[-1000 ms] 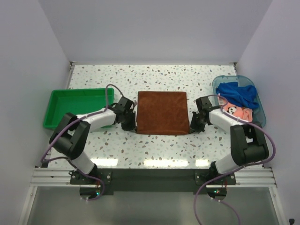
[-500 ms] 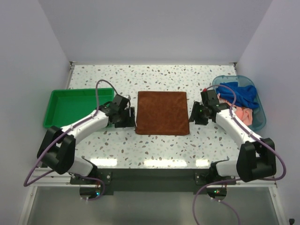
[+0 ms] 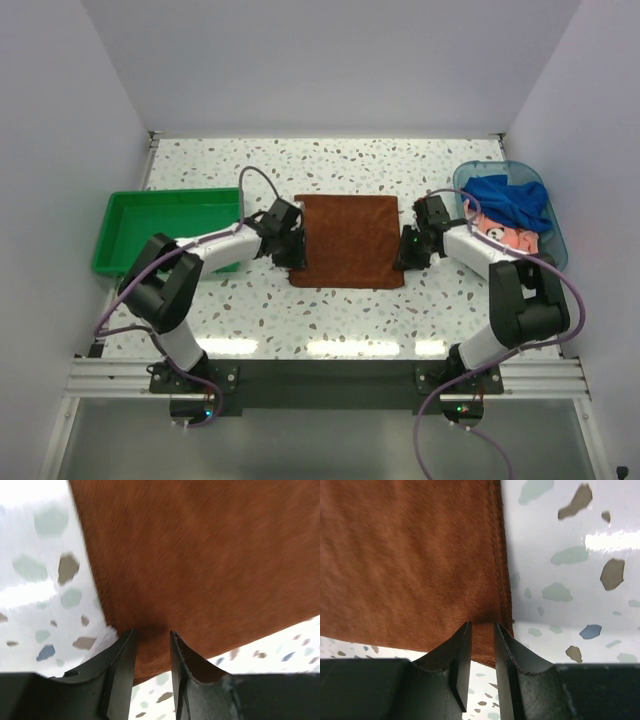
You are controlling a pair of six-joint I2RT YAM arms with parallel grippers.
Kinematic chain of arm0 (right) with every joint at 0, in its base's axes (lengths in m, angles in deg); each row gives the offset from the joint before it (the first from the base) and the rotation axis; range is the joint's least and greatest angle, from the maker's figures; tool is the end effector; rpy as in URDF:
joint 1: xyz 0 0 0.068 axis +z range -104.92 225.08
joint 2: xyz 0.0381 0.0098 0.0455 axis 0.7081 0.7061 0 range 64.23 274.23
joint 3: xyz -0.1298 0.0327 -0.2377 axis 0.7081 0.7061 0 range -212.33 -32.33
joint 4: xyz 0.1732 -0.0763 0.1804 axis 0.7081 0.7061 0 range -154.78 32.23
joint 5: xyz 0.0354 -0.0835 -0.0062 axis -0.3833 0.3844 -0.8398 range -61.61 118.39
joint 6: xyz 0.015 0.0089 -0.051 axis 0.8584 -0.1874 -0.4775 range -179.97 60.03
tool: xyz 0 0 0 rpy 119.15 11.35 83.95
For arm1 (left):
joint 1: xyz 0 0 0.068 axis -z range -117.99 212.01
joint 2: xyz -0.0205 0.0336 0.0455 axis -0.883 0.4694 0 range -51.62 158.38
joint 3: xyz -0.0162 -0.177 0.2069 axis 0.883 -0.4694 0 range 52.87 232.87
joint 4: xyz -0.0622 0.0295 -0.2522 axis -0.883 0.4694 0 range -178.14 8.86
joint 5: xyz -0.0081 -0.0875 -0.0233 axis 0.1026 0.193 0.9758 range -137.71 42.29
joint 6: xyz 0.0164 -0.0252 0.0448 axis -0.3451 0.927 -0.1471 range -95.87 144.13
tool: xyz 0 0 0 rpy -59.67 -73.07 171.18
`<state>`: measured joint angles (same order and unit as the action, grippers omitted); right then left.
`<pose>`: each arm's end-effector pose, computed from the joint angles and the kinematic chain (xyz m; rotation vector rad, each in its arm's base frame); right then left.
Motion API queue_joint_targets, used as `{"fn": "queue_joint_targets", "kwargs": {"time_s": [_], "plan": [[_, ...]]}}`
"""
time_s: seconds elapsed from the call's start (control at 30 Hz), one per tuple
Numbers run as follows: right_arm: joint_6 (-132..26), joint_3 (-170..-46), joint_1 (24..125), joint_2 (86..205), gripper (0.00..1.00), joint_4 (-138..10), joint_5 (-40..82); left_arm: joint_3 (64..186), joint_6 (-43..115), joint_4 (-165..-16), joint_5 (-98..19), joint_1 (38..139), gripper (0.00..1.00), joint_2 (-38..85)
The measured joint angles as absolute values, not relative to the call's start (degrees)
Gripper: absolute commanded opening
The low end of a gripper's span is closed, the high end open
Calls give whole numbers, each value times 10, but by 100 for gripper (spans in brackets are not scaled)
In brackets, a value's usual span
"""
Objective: Fold and stack the towels
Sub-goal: Fold the towel
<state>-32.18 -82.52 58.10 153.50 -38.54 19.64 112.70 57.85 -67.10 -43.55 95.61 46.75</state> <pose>0.2815 0.0706 0.1703 0.3092 2.7449 0.4087 0.2841 -0.1919 0.1745 0.0239 2.6974 -0.4881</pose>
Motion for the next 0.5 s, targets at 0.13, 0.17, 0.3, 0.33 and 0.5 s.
{"fn": "queue_joint_targets", "kwargs": {"time_s": [0.13, 0.17, 0.3, 0.33, 0.5], "plan": [[-319, -785, 581, 1527, 29, -388, 192, 1057, 597, -710, -420, 957, 36, 443], [-319, -772, 581, 1513, 29, -392, 192, 1037, 606, -724, -418, 958, 36, 432], [-315, -720, 582, 1454, 30, -380, 184, 964, 627, -759, -402, 961, 40, 373], [-314, -711, 582, 1442, 32, -372, 182, 950, 628, -757, -399, 962, 48, 357], [-325, -706, 583, 1398, 48, -307, 179, 940, 619, -695, -406, 969, 77, 301]]}}
